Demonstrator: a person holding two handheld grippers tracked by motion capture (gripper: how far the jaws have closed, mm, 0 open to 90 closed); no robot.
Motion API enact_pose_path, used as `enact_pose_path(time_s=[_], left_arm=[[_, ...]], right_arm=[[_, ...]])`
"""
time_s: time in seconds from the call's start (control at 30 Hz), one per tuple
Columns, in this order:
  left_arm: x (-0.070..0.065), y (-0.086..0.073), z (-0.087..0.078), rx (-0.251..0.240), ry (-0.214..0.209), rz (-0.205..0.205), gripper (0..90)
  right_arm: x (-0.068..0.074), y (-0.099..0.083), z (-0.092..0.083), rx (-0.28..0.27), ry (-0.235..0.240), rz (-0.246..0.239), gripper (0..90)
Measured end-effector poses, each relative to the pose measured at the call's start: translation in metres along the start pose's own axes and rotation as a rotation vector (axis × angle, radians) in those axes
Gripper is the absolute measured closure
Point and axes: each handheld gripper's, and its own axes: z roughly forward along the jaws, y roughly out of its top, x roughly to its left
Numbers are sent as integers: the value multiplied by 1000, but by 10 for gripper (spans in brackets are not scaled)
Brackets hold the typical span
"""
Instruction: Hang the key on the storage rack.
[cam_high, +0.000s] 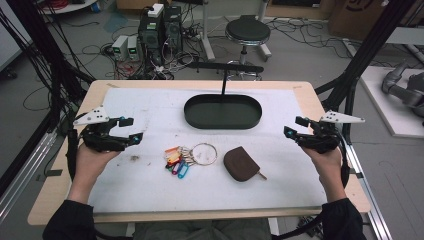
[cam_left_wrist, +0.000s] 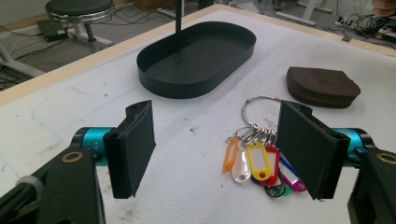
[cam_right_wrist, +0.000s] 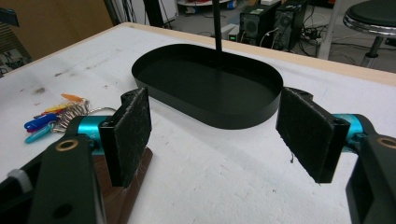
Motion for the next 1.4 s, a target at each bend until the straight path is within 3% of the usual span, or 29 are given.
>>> enact_pose_path(time_s=[0.97,1.4], left_arm=[[3,2,4,2,3,-13,282],[4,5,11,7,1,-15,282]], right_arm=[[-4,-4,2,19,8,13,269],[-3,-10,0,35,25,11,355]])
